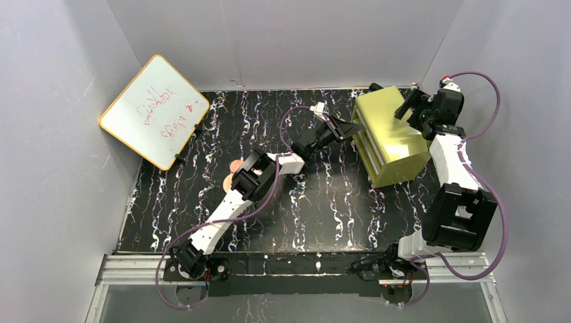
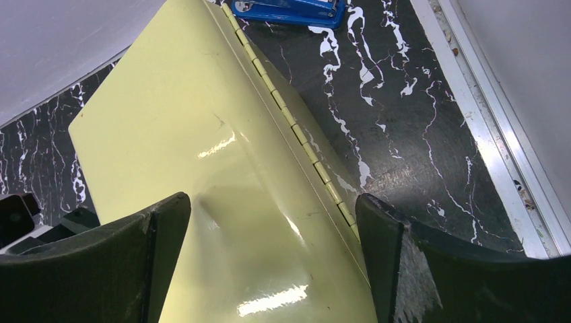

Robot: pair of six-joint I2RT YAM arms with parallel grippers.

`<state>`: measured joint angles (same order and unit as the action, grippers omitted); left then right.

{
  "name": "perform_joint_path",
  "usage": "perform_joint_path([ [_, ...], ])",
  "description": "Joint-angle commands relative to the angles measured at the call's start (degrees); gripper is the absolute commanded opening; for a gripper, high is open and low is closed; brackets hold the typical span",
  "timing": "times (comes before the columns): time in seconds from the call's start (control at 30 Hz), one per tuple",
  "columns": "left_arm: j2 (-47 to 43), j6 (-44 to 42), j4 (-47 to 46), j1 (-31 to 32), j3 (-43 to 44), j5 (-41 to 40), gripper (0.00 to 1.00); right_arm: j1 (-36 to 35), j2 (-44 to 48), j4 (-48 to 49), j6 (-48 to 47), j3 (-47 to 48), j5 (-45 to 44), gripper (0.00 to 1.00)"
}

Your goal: Organize the makeup

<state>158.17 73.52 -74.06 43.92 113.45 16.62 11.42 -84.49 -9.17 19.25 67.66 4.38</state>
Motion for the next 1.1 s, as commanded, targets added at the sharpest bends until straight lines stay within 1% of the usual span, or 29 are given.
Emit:
perform_joint_path([
  [0.0,-3.0,-1.0,-1.4,0.4,-1.7,0.1,0.27,-0.1,-0.1,1.5,-0.2,-0.6,1.7,1.0],
  [0.57,0.6,0.1,-0.3,0.6,5.1,-0.9,0.27,-0.1,-0.6,1.4,-0.3,-0.2,1.7,1.0],
  [0.87,-1.0,-0.4,-0.4,0.8,0.3,-0.6,0.26,-0.1,-0.7,1.6,-0.3,-0.2,1.9,1.0],
  [1.07,-0.4,-0.2,-0.4,0.9,1.5,-0.6,0.26,0.0,-0.9,1.7,-0.3,-0.2,1.9,1.0],
])
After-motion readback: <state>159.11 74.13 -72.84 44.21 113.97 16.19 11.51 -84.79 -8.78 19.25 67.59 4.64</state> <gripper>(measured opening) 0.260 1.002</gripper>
